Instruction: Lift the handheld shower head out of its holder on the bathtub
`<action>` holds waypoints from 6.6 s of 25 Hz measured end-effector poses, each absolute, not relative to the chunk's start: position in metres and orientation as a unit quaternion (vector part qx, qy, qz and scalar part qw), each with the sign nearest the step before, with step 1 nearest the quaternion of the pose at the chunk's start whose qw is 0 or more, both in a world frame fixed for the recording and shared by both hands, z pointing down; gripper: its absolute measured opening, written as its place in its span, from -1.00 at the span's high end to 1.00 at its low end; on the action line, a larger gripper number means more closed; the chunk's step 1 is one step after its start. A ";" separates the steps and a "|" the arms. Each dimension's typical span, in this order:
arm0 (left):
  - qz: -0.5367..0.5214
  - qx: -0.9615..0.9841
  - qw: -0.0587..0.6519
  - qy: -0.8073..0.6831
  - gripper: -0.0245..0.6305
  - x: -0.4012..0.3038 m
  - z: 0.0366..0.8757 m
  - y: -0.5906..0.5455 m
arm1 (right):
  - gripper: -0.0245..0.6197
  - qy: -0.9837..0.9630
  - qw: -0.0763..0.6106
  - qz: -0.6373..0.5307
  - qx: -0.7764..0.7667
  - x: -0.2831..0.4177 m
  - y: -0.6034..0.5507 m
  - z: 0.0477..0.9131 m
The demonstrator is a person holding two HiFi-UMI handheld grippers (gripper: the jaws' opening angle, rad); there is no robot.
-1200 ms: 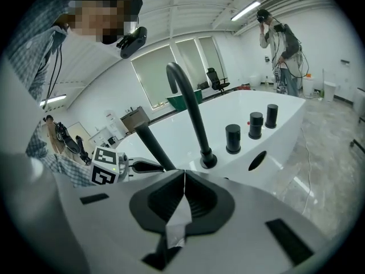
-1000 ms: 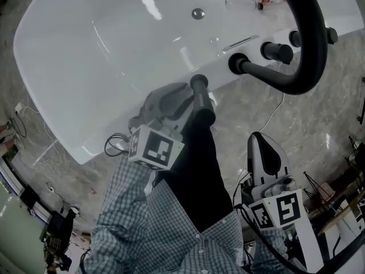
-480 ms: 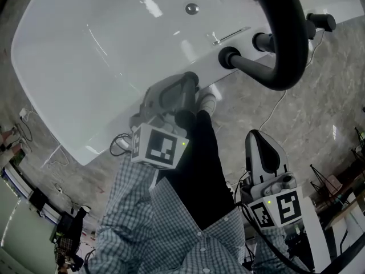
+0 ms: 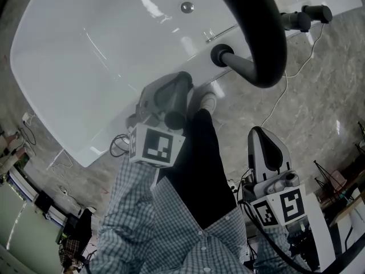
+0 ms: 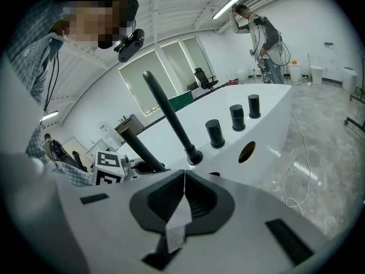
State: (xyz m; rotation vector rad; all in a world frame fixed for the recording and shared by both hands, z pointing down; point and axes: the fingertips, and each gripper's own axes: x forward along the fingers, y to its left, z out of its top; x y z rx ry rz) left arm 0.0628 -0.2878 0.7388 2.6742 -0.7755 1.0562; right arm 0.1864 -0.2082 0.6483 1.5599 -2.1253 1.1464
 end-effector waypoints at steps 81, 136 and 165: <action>0.275 0.927 0.026 -0.253 0.54 0.028 0.352 -0.253 | 0.87 -0.753 0.057 0.136 0.642 0.190 -0.254 0.302; 0.188 0.931 -0.043 -0.311 0.54 0.035 0.197 -0.285 | 0.87 -0.774 0.004 -0.003 0.633 0.189 -0.276 0.193; 0.136 0.932 -0.102 -0.319 0.54 0.031 0.130 -0.279 | 0.88 -0.764 -0.004 -0.019 0.645 0.196 -0.274 0.177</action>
